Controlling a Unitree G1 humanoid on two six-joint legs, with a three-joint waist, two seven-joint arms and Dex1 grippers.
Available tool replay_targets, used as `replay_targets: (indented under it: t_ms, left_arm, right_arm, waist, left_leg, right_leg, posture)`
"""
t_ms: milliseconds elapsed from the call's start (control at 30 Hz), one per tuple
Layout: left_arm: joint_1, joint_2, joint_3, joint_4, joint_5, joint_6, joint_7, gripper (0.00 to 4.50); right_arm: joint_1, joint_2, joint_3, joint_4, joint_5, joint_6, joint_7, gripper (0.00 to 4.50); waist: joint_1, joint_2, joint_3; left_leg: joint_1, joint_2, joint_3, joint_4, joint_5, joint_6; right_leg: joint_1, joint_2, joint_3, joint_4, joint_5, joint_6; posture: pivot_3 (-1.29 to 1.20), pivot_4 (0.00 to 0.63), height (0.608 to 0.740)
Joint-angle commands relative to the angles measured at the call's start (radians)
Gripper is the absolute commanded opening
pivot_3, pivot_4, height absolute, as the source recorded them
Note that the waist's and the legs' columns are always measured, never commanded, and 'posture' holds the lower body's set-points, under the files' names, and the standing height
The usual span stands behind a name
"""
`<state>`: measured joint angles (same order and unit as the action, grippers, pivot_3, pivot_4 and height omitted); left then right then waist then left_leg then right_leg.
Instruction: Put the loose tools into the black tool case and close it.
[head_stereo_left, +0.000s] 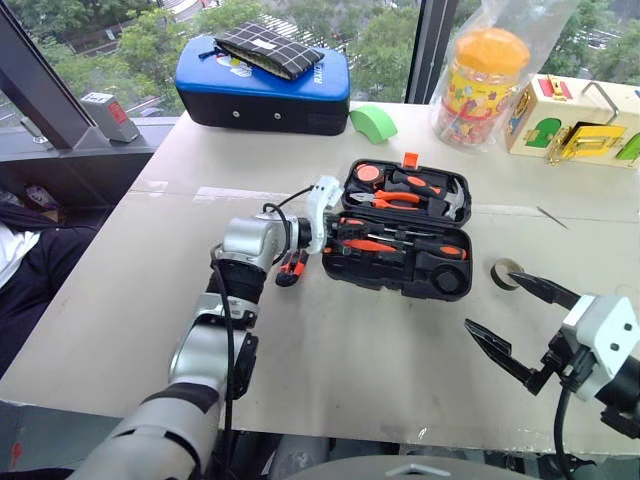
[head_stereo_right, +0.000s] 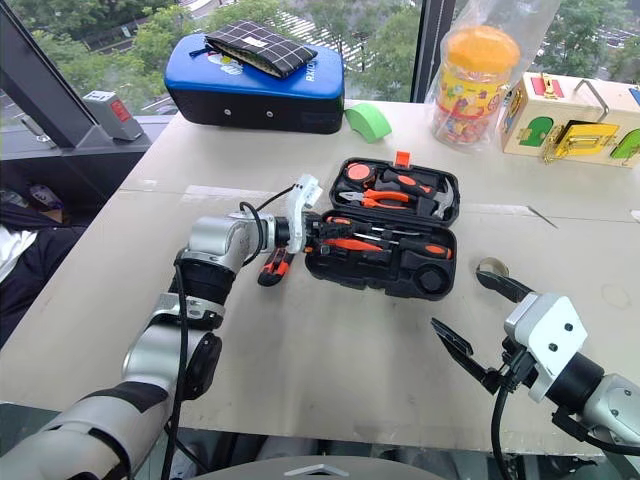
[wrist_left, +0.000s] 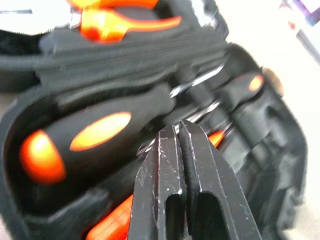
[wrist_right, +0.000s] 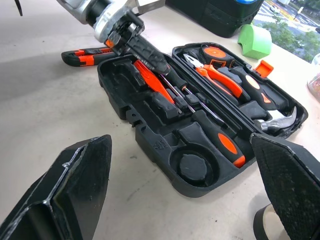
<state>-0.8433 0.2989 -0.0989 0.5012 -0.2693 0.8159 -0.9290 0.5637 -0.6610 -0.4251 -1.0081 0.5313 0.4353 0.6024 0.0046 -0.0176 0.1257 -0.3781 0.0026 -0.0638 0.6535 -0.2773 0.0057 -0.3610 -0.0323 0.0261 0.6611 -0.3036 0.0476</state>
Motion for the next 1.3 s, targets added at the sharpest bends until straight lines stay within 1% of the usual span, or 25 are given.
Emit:
replay_targets:
  t_ms: [33,67,100,167,267,300,333,433,467,533,600,667,700,733,800,867,900,933,967,1033,1067,1167,1300]
  left_arm:
    - [0.047,0.023,-0.082,-0.063,0.060,-0.083,-0.009,0.07]
    - [0.052,0.020,-0.082,-0.065,0.058,-0.084,-0.002,0.07]
    - [0.064,0.029,-0.109,-0.066,0.092,-0.150,0.002,0.07]
    - [0.078,0.028,-0.125,-0.055,0.118,-0.206,0.017,0.07]
    - [0.096,0.040,-0.175,-0.027,0.185,-0.355,0.013,0.07]
    - [0.098,0.033,-0.168,-0.019,0.178,-0.352,0.014,0.07]
    - [0.102,0.037,-0.178,-0.006,0.197,-0.391,0.017,0.07]
    - [0.120,0.063,-0.234,0.031,0.290,-0.587,0.034,0.07]
    - [0.121,0.063,-0.236,0.039,0.298,-0.617,0.037,0.07]
    - [0.115,0.037,-0.163,0.011,0.222,-0.568,0.038,0.07]
    - [0.110,0.019,-0.056,-0.058,0.102,-0.484,0.027,0.07]
    - [0.104,0.030,0.053,-0.138,-0.006,-0.359,0.042,0.07]
    - [0.108,0.051,0.098,-0.183,-0.036,-0.307,0.063,0.07]
    - [0.119,0.073,0.137,-0.224,-0.051,-0.265,0.094,0.30]
    - [0.146,0.101,0.178,-0.290,-0.062,-0.204,0.146,0.91]
    - [0.212,0.141,0.221,-0.374,-0.035,-0.128,0.247,1.84]
    - [0.245,0.150,0.243,-0.418,-0.031,-0.093,0.291,2.20]
    - [0.290,0.153,0.262,-0.478,-0.021,-0.042,0.348,2.66]
    - [0.333,0.151,0.268,-0.536,-0.014,-0.001,0.392,3.25]
    - [0.417,0.133,0.262,-0.655,-0.016,0.058,0.452,4.09]
    - [0.445,0.125,0.254,-0.699,-0.024,0.090,0.469,4.43]
    - [0.513,0.110,0.208,-0.787,-0.005,0.136,0.523,4.43]
    - [0.547,0.083,0.158,-0.821,0.009,0.168,0.572,4.43]
  right_arm:
    - [-0.003,0.001,0.002,-0.032,0.001,-0.009,0.000,4.50]
    - [-0.003,0.001,0.002,-0.031,0.001,-0.010,0.001,4.50]
    - [-0.005,0.000,0.003,-0.031,0.000,-0.009,0.002,4.50]
    - [-0.009,-0.003,0.003,-0.029,0.002,-0.008,0.003,4.50]
    - [-0.016,-0.007,0.006,-0.028,0.002,-0.005,0.004,4.50]
    - [-0.020,-0.008,0.007,-0.027,0.003,-0.003,0.003,4.50]
    - [-0.025,-0.010,0.008,-0.027,0.005,0.000,0.002,4.50]
    - [-0.040,-0.015,0.011,-0.026,0.012,0.008,0.003,4.50]
    - [-0.045,-0.017,0.013,-0.026,0.012,0.011,0.003,4.50]
    - [-0.053,-0.020,0.014,-0.028,0.016,0.018,0.003,4.50]
    - [-0.058,-0.020,0.011,-0.031,0.023,0.022,0.002,4.50]
    - [-0.058,-0.022,0.008,-0.030,0.029,0.021,0.008,4.50]
    - [-0.058,-0.023,0.005,-0.024,0.033,0.018,0.014,4.50]
    - [-0.060,-0.025,0.005,-0.018,0.035,0.015,0.021,4.50]
    - [-0.064,-0.028,0.006,-0.008,0.037,0.012,0.031,4.50]
    - [-0.083,-0.033,0.016,0.011,0.034,0.005,0.043,4.50]
    - [-0.093,-0.035,0.022,0.020,0.032,0.003,0.049,4.50]
    - [-0.108,-0.039,0.030,0.031,0.034,0.002,0.055,4.50]
    - [-0.121,-0.042,0.037,0.039,0.036,0.003,0.060,4.50]
    - [-0.149,-0.048,0.051,0.056,0.041,0.005,0.069,4.50]
    - [-0.160,-0.052,0.056,0.062,0.042,0.007,0.073,4.50]
    - [-0.187,-0.068,0.059,0.079,0.054,0.016,0.093,4.50]
    - [-0.205,-0.087,0.047,0.099,0.067,0.021,0.112,4.50]
  waist:
    - [0.001,0.000,0.000]
    - [0.002,0.000,0.000]
    - [0.004,0.000,0.000]
    - [0.006,0.000,-0.001]
    - [0.006,0.000,-0.002]
    - [0.007,0.000,-0.002]
    - [0.007,0.000,-0.003]
    - [0.007,0.000,-0.004]
    - [0.007,0.000,-0.005]
    - [0.007,0.000,-0.006]
    - [0.007,0.000,-0.006]
    - [0.004,0.000,-0.004]
    - [0.002,-0.001,-0.003]
    - [0.000,-0.001,-0.003]
    - [-0.010,-0.001,-0.003]
    - [-0.016,0.000,-0.003]
    - [-0.017,0.000,-0.004]
    - [-0.019,0.000,-0.004]
    - [-0.017,0.000,-0.004]
    - [-0.015,0.000,-0.003]
    - [-0.009,-0.002,-0.003]
    - [0.013,-0.003,-0.002]
    - [0.014,-0.003,-0.002]
  left_leg:
    - [0.000,0.000,0.001,0.000,0.000,0.000]
    - [0.001,0.000,0.001,0.000,0.000,0.000]
    - [0.001,0.000,0.001,0.000,0.000,0.000]
    - [0.001,0.000,0.002,0.000,0.000,0.000]
    - [0.002,-0.001,0.003,0.000,0.000,0.000]
    - [0.002,-0.001,0.003,0.000,0.000,0.000]
    - [0.002,-0.001,0.003,0.000,0.000,0.000]
    - [0.002,-0.001,0.003,0.000,0.000,0.000]
    - [0.002,-0.001,0.003,0.000,0.000,0.000]
    - [0.002,-0.001,0.003,0.000,0.000,0.000]
    - [0.002,-0.001,0.003,0.000,0.000,0.000]
    - [0.001,0.000,0.002,0.001,0.000,0.000]
    - [0.000,0.000,0.002,0.001,0.000,0.000]
    - [0.000,0.000,0.001,0.001,0.000,0.000]
    - [0.000,0.001,0.000,0.000,0.000,0.000]
    - [0.000,0.001,0.000,-0.001,0.000,0.000]
    - [0.001,0.002,0.000,-0.001,0.000,0.000]
    - [0.001,0.001,0.001,-0.001,0.000,0.000]
    - [0.001,0.001,0.001,-0.001,0.000,0.000]
    - [0.001,0.001,0.001,-0.001,0.000,0.000]
    - [0.001,0.001,0.001,-0.001,0.000,0.000]
    - [0.000,0.000,-0.001,0.000,0.000,0.000]
    - [0.000,-0.001,-0.001,0.000,0.000,0.000]
  right_leg:
    - [0.000,0.000,0.001,0.000,0.000,0.000]
    - [0.000,-0.001,0.001,0.000,0.000,0.000]
    - [0.000,-0.001,0.002,0.000,0.000,0.000]
    - [0.001,-0.002,0.002,0.000,0.000,0.000]
    - [0.001,-0.002,0.003,0.000,0.000,0.000]
    - [0.001,-0.002,0.003,0.000,0.000,0.000]
    - [0.001,-0.002,0.003,0.000,0.000,0.000]
    - [0.001,-0.002,0.003,0.000,0.000,0.000]
    - [0.001,-0.002,0.003,0.000,0.000,0.000]
    - [0.001,-0.002,0.003,0.000,0.000,0.000]
    - [0.001,-0.002,0.003,0.000,0.000,0.000]
    - [0.000,-0.002,0.002,0.001,0.000,0.000]
    - [0.000,-0.001,0.002,0.001,0.000,0.000]
    - [-0.001,-0.001,0.001,0.001,0.000,0.000]
    - [-0.001,0.000,0.001,0.000,0.000,0.000]
    - [-0.001,-0.001,0.000,0.000,0.000,0.000]
    - [0.000,-0.001,0.001,0.000,0.000,0.000]
    - [0.000,-0.001,0.002,0.000,0.000,0.000]
    - [0.000,-0.002,0.003,-0.001,0.000,0.000]
    - [0.000,-0.003,0.003,0.000,0.000,0.000]
    - [0.000,-0.003,0.005,0.000,0.000,0.000]
    - [0.000,-0.004,0.004,0.000,0.000,0.000]
    - [0.001,-0.005,0.005,-0.001,0.000,0.000]
  posture:
    - [0.00,0.150,0.740]
    - [0.00,0.150,0.740]
    - [0.00,0.150,0.740]
    - [0.00,0.150,0.740]
    - [0.00,0.150,0.740]
    - [0.00,0.150,0.740]
    - [0.00,0.150,0.740]
    - [0.00,0.150,0.740]
    - [0.00,0.150,0.740]
    - [0.00,0.150,0.740]
    - [0.00,0.150,0.740]
    - [0.00,0.150,0.740]
    - [0.00,0.150,0.740]
    - [0.00,0.150,0.740]
    - [0.00,0.150,0.740]
    - [0.00,0.150,0.740]
    - [0.00,0.150,0.740]
    - [0.00,0.150,0.740]
    - [0.00,0.150,0.740]
    - [0.00,0.150,0.740]
    - [0.00,0.150,0.740]
    - [0.00,0.150,0.740]
    - [0.00,0.150,0.740]
